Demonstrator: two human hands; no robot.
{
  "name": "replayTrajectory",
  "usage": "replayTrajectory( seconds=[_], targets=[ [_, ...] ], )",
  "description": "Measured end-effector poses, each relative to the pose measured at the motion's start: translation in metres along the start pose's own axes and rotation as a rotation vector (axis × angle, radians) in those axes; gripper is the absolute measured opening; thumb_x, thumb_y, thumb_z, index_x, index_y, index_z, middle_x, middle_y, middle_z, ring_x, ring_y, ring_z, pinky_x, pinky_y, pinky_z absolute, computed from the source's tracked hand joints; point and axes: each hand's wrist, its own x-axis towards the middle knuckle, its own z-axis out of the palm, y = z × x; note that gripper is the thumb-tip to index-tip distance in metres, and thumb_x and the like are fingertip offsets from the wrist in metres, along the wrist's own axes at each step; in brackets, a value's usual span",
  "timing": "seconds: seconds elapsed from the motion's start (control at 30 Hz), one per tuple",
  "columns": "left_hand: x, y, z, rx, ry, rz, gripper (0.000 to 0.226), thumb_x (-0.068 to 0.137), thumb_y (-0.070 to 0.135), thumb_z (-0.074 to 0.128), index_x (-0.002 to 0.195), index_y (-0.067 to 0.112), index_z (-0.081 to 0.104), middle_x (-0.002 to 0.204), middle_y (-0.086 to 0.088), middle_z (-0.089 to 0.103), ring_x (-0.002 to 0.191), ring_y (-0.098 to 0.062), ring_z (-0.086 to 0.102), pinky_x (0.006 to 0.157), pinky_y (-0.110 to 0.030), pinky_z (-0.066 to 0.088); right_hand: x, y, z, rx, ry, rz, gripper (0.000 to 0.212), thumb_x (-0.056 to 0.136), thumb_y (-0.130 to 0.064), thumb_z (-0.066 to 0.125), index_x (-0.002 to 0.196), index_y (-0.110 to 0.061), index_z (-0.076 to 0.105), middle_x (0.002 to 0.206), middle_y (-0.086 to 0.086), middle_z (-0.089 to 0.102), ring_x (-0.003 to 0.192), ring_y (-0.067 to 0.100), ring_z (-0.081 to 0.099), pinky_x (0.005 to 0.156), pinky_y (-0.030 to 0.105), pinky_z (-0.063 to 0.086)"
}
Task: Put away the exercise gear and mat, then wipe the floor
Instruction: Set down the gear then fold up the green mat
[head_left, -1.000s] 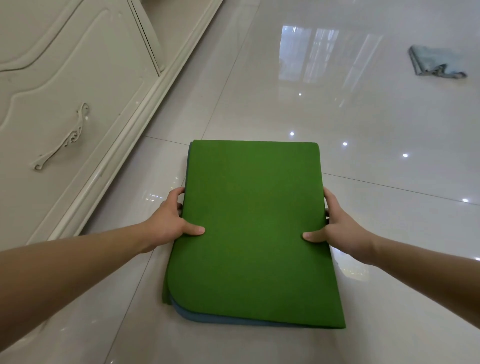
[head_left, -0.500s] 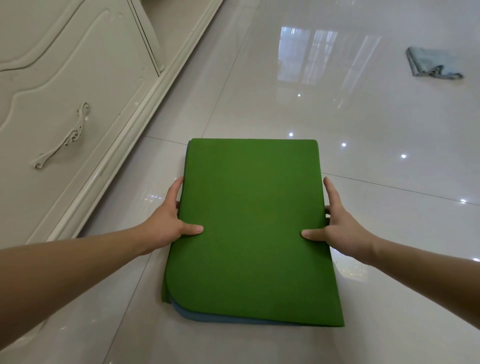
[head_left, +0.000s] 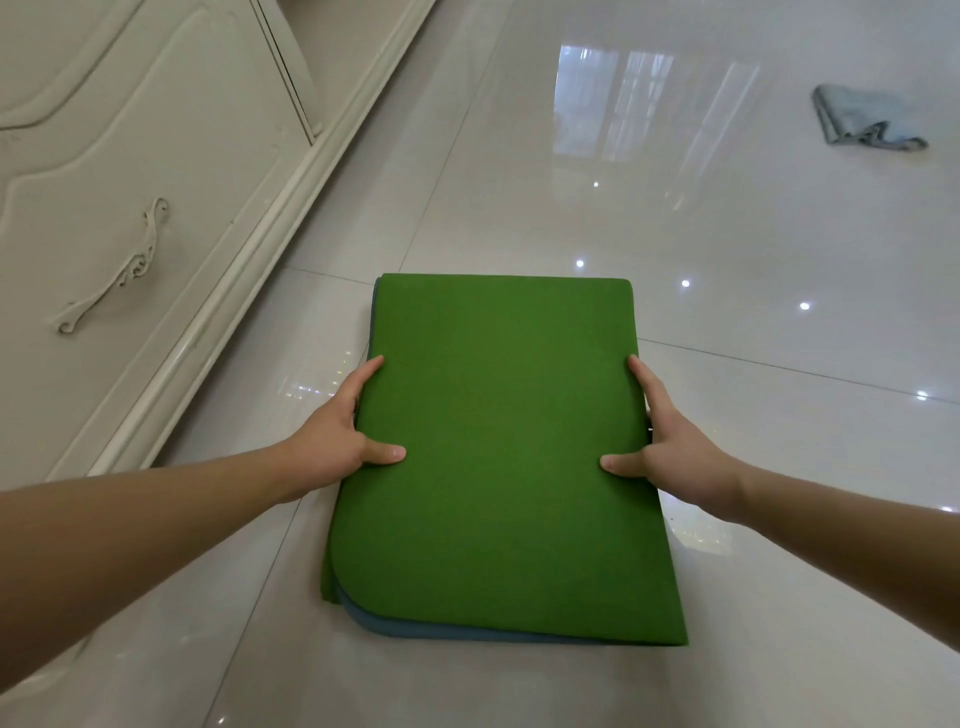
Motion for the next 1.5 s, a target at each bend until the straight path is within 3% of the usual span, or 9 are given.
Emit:
replayTrajectory(
  seconds=[0.23, 0.37, 0.47, 0.63, 0.87, 1.07, 1.2, 1.5],
  targets=[
    [0.002, -0.004, 0.002, -0.044, 0.007, 0.003, 0.108, 0.074, -0.008, 0.079, 0.153, 0.04, 0.022, 0.115, 0.028, 0.046, 0.096, 0.011, 0.052, 0.068, -0.006, 0.049, 0.002, 0.004, 0.003, -0.034, 0.04, 0.018, 0.114, 0.077, -0.001, 0.076, 0.145, -0.059, 0.005, 0.142, -0.012, 0.046, 0.119, 0.015, 0.057, 0.103, 0.043, 0.047],
    [-0.003, 0.001, 0.001, -0.021, 0.003, 0.0, 0.111, 0.072, -0.005, 0.082, 0.153, 0.039, 0.022, 0.133, 0.013, 0.048, 0.108, 0.0, 0.055, 0.096, -0.028, 0.05, -0.004, -0.001, 0.006, -0.064, 0.062, 0.016, 0.113, 0.077, -0.003, 0.077, 0.145, -0.058, 0.004, 0.141, -0.018, 0.042, 0.122, 0.013, 0.054, 0.104, 0.042, 0.046],
    [-0.004, 0.007, -0.004, 0.052, -0.012, 0.008, 0.113, 0.071, 0.0, 0.085, 0.154, 0.038, 0.019, 0.143, 0.01, 0.042, 0.121, -0.013, 0.05, 0.105, -0.033, 0.043, -0.01, -0.008, 0.011, -0.036, 0.108, 0.03, 0.113, 0.076, -0.001, 0.076, 0.144, -0.059, 0.007, 0.141, -0.019, 0.041, 0.123, 0.013, 0.053, 0.102, 0.042, 0.048],
    [-0.012, 0.027, -0.012, 0.116, 0.007, 0.007, 0.115, 0.068, 0.006, 0.088, 0.152, 0.045, 0.019, 0.148, 0.006, 0.039, 0.127, -0.018, 0.048, 0.109, -0.042, 0.042, -0.031, -0.028, 0.015, -0.045, 0.165, 0.073, 0.114, 0.077, 0.002, 0.074, 0.149, -0.05, 0.002, 0.136, -0.02, 0.039, 0.119, 0.012, 0.052, 0.089, 0.023, 0.047],
    [-0.055, 0.077, -0.03, 0.109, 0.033, -0.027, 0.117, 0.064, 0.009, 0.091, 0.146, 0.055, 0.02, 0.148, 0.005, 0.041, 0.131, -0.022, 0.047, 0.109, -0.051, 0.041, -0.081, -0.085, -0.001, -0.041, 0.2, 0.111, 0.113, 0.078, 0.003, 0.071, 0.149, -0.049, 0.001, 0.136, -0.02, 0.037, 0.11, 0.011, 0.052, 0.073, 0.012, 0.046],
    [-0.111, 0.154, -0.055, 0.089, 0.032, -0.007, 0.116, 0.067, 0.004, 0.089, 0.152, 0.043, 0.02, 0.149, 0.006, 0.039, 0.129, -0.016, 0.046, 0.11, -0.041, 0.04, -0.134, -0.162, -0.027, -0.003, 0.184, 0.103, 0.115, 0.076, 0.006, 0.071, 0.148, -0.052, 0.004, 0.144, -0.021, 0.033, 0.123, 0.015, 0.048, 0.092, 0.031, 0.049],
    [-0.151, 0.216, -0.076, 0.05, 0.026, 0.0, 0.115, 0.07, 0.0, 0.085, 0.155, 0.039, 0.018, 0.148, 0.011, 0.038, 0.128, -0.012, 0.044, 0.109, -0.036, 0.039, -0.171, -0.221, -0.048, 0.017, 0.184, 0.092, 0.114, 0.076, 0.007, 0.071, 0.148, -0.051, 0.005, 0.141, -0.021, 0.034, 0.122, 0.015, 0.049, 0.091, 0.03, 0.049],
    [-0.232, 0.354, -0.125, 0.076, 0.05, 0.042, 0.116, 0.066, 0.005, 0.089, 0.148, 0.052, 0.021, 0.148, 0.009, 0.041, 0.128, -0.02, 0.049, 0.109, -0.049, 0.042, -0.265, -0.355, -0.099, 0.091, 0.219, 0.04, 0.112, 0.077, 0.011, 0.068, 0.147, -0.055, 0.009, 0.139, -0.018, 0.036, 0.123, 0.02, 0.05, 0.096, 0.041, 0.051]
  ],
)
